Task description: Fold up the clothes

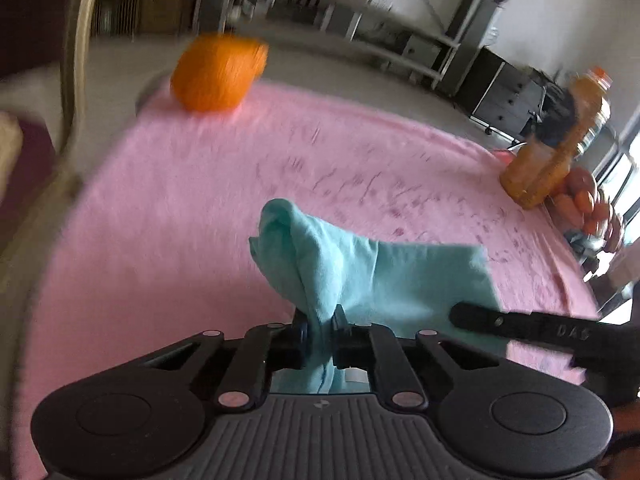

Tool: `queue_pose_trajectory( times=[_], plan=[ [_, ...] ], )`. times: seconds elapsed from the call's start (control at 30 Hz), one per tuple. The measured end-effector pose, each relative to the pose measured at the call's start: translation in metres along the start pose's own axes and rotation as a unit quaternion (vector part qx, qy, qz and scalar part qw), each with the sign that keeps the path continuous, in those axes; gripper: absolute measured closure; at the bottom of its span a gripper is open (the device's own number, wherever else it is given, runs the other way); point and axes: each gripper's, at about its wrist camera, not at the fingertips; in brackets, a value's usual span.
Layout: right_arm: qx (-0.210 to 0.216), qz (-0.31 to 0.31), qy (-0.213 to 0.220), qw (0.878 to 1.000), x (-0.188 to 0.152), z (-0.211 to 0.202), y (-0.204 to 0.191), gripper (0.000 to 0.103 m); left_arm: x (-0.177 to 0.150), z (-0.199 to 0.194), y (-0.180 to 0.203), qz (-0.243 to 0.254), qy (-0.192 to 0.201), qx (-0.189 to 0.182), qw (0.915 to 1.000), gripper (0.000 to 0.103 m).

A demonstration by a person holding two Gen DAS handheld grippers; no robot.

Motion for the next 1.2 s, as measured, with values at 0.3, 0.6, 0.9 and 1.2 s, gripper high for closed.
queue_pose_trajectory(
  times=[0.3,0.6,0.9,1.2],
  plan=[
    [-0.007,-0.127,0.14,0.982,-0.056,-0.159,-0.081,0.097,-0.016,-0.145,0.105,0.057,0.179,0.063,0.9802,0.094],
    [-0.052,-0.142,0.281,0.948,-0.063,-0.347,-0.08,0.097,-0.004,-0.19,0.23,0.073,0.266,-0.064,0.9591,0.094],
    [-0.154,-0.109,0.328,0.926,-0.043,-0.409,0.005,0.097,-0.006,-0.095,0.336,0.081,0.199,-0.126,0.9684,0.094],
    [-0.174,-0.002,0.282,0.943,0.018,-0.351,0.12,0.097,0.0,-0.006,0.357,0.092,0.14,-0.099,0.981,0.094]
  ],
)
Point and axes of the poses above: each gripper's, at about its wrist camera, not at the fingertips, and z roughly the way its jaws point, y to its right, x to its top, and after that the axes turned 10 degrees about z, right-handed
